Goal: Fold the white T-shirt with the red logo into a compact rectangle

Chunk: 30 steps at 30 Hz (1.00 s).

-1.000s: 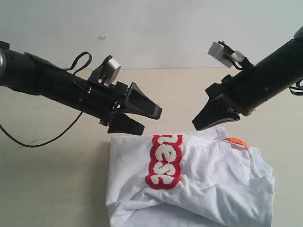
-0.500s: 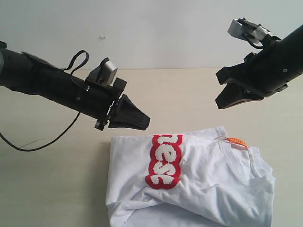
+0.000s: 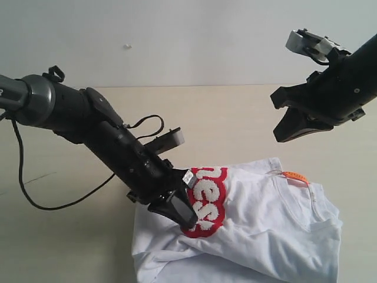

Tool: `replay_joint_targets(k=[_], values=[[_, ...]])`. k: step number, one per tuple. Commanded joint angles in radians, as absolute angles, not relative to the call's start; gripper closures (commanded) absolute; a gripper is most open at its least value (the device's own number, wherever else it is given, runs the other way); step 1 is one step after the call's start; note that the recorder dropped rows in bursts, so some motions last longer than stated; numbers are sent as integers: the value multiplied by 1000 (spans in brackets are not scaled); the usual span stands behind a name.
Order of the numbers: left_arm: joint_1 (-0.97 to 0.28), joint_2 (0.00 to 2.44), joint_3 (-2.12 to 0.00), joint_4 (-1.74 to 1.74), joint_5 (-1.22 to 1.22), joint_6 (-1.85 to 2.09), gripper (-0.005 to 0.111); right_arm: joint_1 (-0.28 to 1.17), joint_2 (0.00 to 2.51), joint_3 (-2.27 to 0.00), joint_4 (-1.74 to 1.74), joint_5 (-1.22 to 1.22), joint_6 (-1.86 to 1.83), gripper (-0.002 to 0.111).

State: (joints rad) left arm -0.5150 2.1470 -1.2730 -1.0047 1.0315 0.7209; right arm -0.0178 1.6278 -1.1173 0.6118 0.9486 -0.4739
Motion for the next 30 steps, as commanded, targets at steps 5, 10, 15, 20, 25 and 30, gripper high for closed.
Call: replay_joint_targets(k=[5,10,15,20,25,30], values=[[-491,2195,-1269,-972,754,662,104,-23,1618,-1123,621,932,-468,108],[-420,2221,-1269,-976,690,644,104,-23,1618,-1123,621,923,-468,108],[-322,2221,-1269,-980,689,646,104,-23,1621,-1123,628,882,-470,108],[-235,2218,-1274,-977,701,661,104,-18,1653,-1123,628,880,-493,108],[-198,2217,-1274,-979,732,696,104,77,1728,-1123,561,856,-514,108],[-198,2217,-1274,-975,751,702,104,214,1824,-1123,484,768,-496,108]])
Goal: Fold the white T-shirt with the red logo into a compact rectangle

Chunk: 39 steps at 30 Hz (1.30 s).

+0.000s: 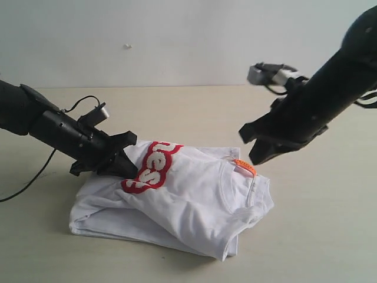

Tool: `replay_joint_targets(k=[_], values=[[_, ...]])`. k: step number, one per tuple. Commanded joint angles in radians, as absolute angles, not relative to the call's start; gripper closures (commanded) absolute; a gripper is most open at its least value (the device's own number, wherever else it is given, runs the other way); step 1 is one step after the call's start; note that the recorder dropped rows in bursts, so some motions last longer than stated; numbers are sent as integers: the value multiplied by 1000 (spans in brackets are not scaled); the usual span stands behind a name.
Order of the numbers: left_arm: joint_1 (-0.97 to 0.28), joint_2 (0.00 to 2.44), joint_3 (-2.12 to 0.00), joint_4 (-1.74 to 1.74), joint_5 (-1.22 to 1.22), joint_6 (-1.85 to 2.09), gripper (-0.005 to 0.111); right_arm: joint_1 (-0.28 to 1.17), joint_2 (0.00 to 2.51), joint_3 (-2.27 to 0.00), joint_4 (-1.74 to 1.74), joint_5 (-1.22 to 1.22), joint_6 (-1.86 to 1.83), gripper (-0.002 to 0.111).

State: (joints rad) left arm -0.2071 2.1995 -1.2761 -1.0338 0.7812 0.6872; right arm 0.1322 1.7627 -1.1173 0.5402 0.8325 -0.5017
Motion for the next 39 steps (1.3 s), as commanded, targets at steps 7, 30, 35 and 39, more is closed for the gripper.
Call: replay_joint_targets(k=[7,30,35,39], values=[[-198,2217,-1274,-972,767,709,104,292,1937,-1123,450,646,-484,108],[-194,2217,-1274,-814,604,698,104,291,2167,-1327,434,490,-329,108],[-158,2217,-1297,-751,573,698,104,291,2181,-1348,153,499,-81,108],[-126,2217,-1328,-747,584,702,104,291,2182,-1348,60,495,-13,108]])
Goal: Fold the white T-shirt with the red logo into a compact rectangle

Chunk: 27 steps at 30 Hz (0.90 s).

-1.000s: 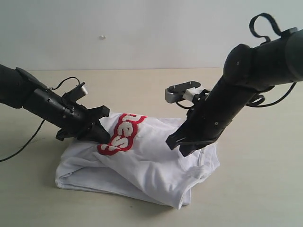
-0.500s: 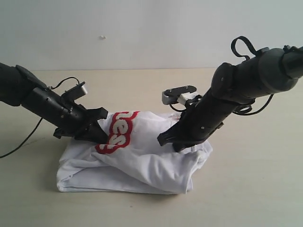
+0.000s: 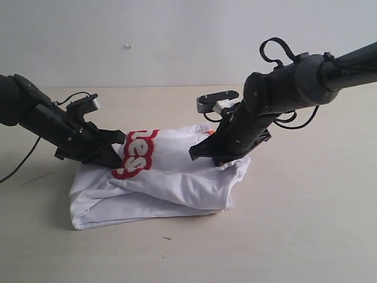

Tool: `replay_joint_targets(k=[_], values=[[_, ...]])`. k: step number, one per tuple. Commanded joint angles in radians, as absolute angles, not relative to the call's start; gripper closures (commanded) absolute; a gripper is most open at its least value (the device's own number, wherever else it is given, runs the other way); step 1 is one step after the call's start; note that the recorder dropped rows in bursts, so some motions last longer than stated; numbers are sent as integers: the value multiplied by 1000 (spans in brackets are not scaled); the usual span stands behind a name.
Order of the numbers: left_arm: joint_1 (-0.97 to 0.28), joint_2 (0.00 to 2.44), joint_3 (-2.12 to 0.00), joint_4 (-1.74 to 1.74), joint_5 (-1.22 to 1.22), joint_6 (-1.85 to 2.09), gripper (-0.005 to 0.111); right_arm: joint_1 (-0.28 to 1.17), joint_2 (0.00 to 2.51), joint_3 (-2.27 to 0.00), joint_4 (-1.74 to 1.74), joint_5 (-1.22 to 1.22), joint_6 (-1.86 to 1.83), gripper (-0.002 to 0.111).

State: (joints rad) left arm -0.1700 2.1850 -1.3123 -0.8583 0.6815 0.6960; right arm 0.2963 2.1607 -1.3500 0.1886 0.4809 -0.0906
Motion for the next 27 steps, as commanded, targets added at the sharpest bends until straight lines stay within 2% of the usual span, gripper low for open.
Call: replay_joint_targets(k=[1,7,9,11,15,17,27], values=[[-124,2217,-1336,-744,586,704,104,291,2182,-1350,60,493,-13,108],[-129,2217,-1376,-745,626,706,104,291,2182,-1363,60,509,12,108],[-133,2217,-1376,-753,640,727,100,291,2180,-1363,49,517,12,108],[-133,2215,-1376,-755,666,741,87,291,2176,-1363,47,520,12,108],[-133,2203,-1376,-755,725,759,43,291,2167,-1363,45,527,12,108],[-130,2190,-1376,-766,767,770,34,291,2159,-1363,45,527,12,108],[-114,2062,-1376,-828,847,777,36,291,2079,-1363,44,527,12,108]])
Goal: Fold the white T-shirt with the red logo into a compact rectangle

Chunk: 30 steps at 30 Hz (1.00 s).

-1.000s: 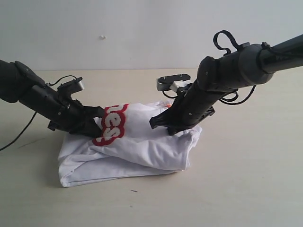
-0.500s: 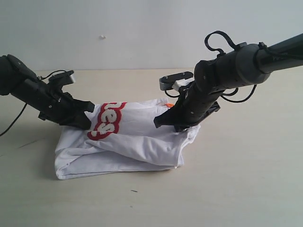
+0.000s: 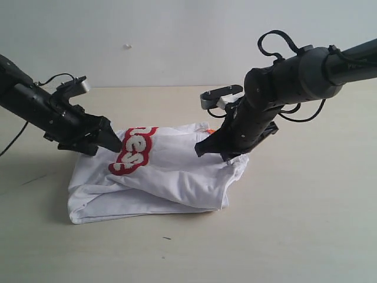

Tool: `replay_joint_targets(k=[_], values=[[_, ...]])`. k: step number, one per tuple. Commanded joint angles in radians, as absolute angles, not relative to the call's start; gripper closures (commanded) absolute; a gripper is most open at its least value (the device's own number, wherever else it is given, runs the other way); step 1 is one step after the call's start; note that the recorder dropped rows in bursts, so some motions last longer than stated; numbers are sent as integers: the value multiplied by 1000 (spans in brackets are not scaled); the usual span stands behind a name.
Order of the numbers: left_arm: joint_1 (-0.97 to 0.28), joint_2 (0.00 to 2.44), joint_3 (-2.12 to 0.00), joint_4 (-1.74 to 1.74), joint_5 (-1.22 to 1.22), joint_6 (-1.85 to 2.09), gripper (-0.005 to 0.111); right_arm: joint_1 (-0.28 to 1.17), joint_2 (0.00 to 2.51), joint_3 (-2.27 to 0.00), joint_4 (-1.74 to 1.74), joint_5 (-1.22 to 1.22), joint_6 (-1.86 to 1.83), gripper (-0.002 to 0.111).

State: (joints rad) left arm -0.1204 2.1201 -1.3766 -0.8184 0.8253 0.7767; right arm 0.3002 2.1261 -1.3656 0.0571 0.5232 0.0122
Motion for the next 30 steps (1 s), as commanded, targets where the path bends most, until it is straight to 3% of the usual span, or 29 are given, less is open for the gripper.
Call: replay_joint_targets(k=[1,6,9,12,18,30], values=[[-114,2047,-1376,-830,853,777,36,291,2066,-1363,44,527,12,108],[-112,1983,-1376,-823,881,745,36,291,1992,-1363,44,536,10,108],[-109,1937,-1373,-812,907,735,42,291,1941,-1363,44,561,10,108],[-99,1865,-1350,-828,920,735,60,291,1880,-1363,42,595,-11,108],[-90,1642,-1194,-842,853,756,107,291,1712,-1318,25,582,-24,108],[-90,1061,-808,-921,611,785,107,291,1234,-976,23,375,-21,108]])
